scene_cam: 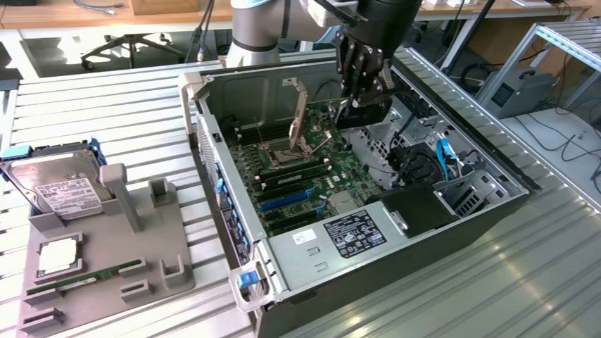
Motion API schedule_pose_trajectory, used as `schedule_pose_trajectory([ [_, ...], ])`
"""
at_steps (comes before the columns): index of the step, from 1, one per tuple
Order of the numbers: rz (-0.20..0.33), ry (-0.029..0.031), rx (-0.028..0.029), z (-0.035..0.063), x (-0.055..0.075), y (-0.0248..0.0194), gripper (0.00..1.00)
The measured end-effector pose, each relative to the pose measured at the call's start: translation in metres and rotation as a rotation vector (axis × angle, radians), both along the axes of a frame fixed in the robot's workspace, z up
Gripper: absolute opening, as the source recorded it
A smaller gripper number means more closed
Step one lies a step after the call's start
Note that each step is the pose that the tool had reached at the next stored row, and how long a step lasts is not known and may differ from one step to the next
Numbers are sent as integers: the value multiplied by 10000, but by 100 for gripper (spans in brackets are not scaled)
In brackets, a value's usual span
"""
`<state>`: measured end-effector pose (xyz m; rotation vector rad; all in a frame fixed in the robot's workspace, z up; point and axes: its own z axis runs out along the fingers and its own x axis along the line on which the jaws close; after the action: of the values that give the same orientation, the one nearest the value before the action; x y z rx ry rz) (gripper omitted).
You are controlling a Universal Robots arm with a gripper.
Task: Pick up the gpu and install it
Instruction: 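Insert the gpu into the slot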
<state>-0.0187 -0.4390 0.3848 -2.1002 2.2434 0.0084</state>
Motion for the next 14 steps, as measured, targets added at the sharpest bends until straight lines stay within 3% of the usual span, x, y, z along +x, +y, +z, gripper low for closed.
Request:
schedule_pose_trajectory([
  [14, 0, 0, 1, -24, 0, -31, 27],
])
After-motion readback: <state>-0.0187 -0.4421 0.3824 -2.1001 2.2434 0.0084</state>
